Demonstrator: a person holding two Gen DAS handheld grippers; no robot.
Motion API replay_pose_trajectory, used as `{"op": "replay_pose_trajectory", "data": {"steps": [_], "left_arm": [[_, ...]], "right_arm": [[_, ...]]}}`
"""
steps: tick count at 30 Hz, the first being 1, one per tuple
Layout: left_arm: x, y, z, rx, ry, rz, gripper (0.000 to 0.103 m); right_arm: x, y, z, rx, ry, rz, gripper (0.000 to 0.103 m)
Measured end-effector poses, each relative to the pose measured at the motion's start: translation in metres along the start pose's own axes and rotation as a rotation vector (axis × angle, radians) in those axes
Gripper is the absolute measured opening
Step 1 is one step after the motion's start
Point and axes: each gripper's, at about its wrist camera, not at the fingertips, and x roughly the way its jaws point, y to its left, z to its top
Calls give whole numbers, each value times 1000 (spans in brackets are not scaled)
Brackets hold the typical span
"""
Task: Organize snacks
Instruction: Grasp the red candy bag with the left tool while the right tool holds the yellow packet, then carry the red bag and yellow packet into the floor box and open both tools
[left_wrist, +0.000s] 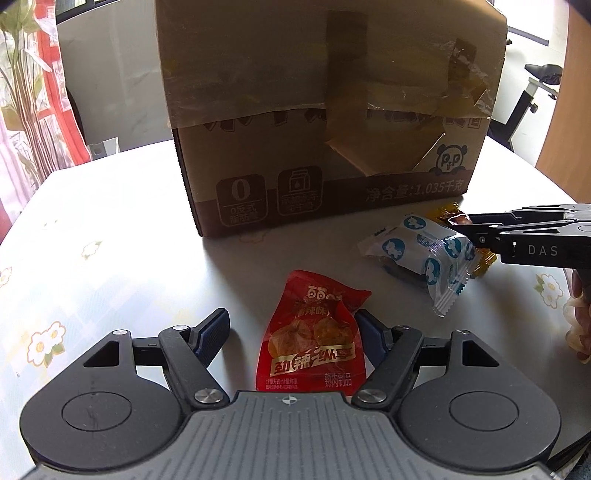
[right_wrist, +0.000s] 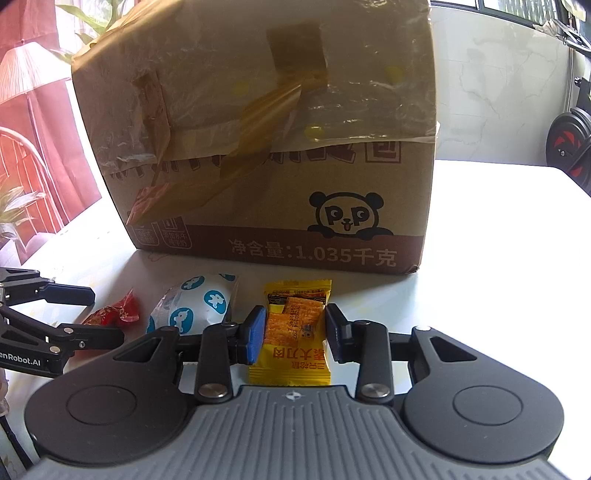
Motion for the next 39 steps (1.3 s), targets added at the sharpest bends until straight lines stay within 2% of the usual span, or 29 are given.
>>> {"op": "replay_pose_trajectory", "data": {"steps": [4,7,10,17,31,35,39], "left_arm": [[-1,2,0,-3,-5,1,76],[-1,1,0,-12,-12,9,71],[-3,2,0,-17,-23,9,52],[-11,7,-11,-166,-67,29,49],[-35,-1,-8,-168,-117,26,49],[-57,0,2,-141,-179,45,49],[-87,4,26,-125,-277,51,49]], "right_arm": [[0,0,0,0,-1,-1,37],[0,1,0,-3,-1,-2,37],[0,1,0,-2,-1,-1,37],[-1,-1,-1,7,-9,5,37],[-11,1,-2,6,-30,13,37],[-28,1,-2,21,-52,30,37],[-60,-6,11,75,-130,61,37]]}}
